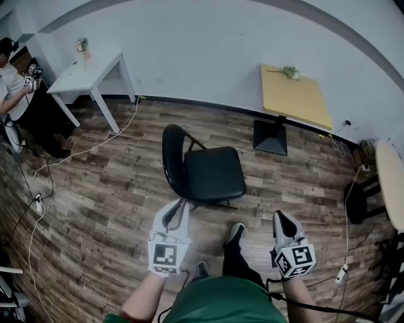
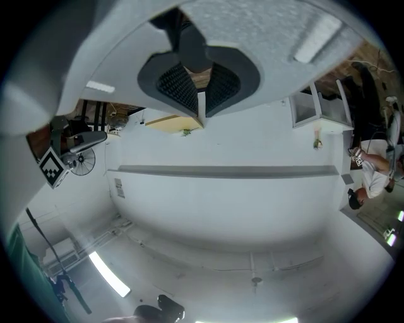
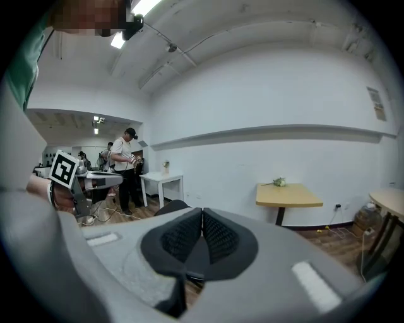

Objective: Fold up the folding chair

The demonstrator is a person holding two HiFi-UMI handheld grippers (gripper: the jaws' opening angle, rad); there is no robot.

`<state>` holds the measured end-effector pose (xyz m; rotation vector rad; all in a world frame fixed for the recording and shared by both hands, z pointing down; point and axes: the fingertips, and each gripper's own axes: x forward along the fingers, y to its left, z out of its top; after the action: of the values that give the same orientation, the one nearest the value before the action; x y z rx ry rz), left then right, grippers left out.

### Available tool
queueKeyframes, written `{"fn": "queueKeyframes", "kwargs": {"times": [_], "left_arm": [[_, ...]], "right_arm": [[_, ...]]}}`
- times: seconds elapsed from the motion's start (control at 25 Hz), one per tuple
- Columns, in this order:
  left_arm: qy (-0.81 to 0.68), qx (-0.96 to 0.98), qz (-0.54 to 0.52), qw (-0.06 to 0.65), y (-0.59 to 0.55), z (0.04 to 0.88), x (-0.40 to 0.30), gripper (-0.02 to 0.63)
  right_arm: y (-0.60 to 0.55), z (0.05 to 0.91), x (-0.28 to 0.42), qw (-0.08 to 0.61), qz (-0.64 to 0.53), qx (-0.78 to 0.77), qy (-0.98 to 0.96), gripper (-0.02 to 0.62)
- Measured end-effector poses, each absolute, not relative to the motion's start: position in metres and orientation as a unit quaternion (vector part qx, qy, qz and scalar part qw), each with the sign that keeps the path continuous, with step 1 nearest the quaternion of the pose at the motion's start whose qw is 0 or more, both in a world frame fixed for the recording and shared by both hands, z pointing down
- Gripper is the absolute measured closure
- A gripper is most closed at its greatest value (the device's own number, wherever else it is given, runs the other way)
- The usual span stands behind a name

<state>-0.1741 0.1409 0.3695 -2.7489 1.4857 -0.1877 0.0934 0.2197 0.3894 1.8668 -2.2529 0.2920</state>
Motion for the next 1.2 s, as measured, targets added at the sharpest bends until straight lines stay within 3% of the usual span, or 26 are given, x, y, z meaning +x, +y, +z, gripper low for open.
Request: {"fn": "queueKeyframes", "kwargs": {"times": [0.28, 0.44, 0.72, 1.04, 1.2], "left_arm": [[0.512, -0.854, -0.093, -0.020, 0.084, 0.389, -0.175, 0.560], [0.534, -0.832, -0.151, -0.024, 0.039, 0.415, -0.166, 0.468], [0.571, -0.787, -0.231, -0.033, -0.049, 0.444, -0.153, 0.437], [0.602, -0.723, -0.302, -0.154, -0.108, 0.501, -0.170, 0.373], [0.606, -0.694, -0.322, -0.220, -0.125, 0.526, -0.199, 0.369]], "right_arm": [[0.140, 0.410, 0.114, 0.068, 0.110, 0.601, -0.789, 0.588], [0.088, 0.436, 0.132, 0.073, 0.133, 0.564, -0.811, 0.592], [0.006, 0.484, 0.168, 0.117, 0.130, 0.493, -0.852, 0.592], [-0.074, 0.566, 0.217, 0.104, 0.240, 0.457, -0.850, 0.590], [-0.098, 0.626, 0.217, 0.113, 0.322, 0.416, -0.843, 0.491]]}}
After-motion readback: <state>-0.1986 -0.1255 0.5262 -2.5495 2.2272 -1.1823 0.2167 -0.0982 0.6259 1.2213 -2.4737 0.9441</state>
